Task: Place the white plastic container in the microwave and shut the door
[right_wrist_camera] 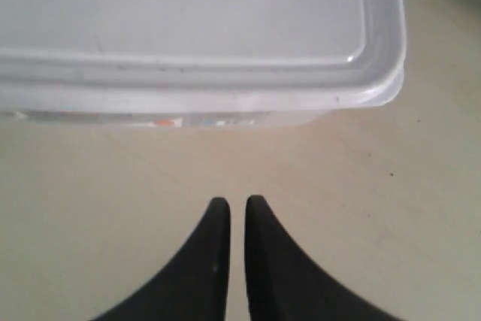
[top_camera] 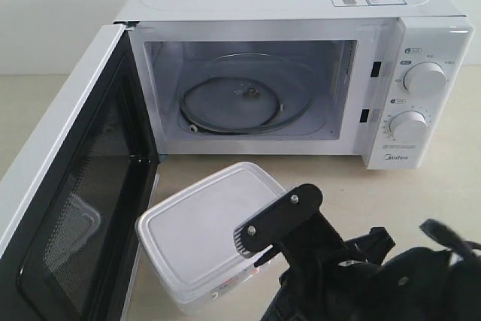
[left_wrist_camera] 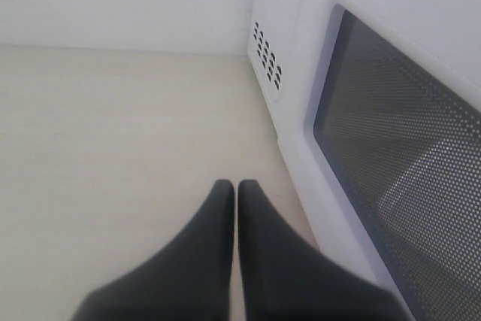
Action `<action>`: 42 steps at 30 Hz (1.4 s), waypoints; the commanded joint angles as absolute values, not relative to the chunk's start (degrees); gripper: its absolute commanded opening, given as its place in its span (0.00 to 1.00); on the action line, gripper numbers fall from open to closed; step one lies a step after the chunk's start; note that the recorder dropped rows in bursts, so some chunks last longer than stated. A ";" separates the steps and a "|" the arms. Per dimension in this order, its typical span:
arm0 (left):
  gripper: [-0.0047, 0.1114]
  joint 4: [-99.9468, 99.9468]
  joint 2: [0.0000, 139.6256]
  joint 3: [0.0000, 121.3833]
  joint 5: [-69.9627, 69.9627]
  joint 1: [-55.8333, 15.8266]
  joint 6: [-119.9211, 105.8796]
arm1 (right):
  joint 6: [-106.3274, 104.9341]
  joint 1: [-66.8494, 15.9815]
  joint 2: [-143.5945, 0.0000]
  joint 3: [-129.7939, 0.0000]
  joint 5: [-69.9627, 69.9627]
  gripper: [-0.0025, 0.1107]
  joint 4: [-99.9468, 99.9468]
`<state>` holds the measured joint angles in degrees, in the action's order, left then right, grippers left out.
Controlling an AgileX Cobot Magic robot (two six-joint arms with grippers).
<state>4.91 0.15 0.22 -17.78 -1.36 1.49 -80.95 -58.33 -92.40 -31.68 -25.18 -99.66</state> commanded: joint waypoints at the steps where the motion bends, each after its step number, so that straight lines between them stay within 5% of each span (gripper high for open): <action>1: 0.07 5.06 0.00 0.00 -17.61 -1.25 2.20 | -77.78 -58.32 -97.20 -33.18 -28.07 0.09 -97.34; 22: 0.07 5.06 0.00 0.00 -17.61 -1.25 2.20 | -73.28 -58.24 -101.99 -45.23 -43.87 0.09 -91.27; 28: 0.07 5.06 0.00 0.00 -17.61 -1.25 2.20 | -88.93 -58.24 -94.37 -44.55 -44.45 0.09 -99.95; 42: 0.07 5.06 0.00 0.00 -17.61 -1.25 2.20 | -95.23 -58.24 -81.90 -41.40 -31.65 0.09 -99.95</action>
<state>4.91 0.15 0.22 -17.78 -1.36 1.49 -95.48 -58.33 -82.42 -42.54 -36.56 -99.84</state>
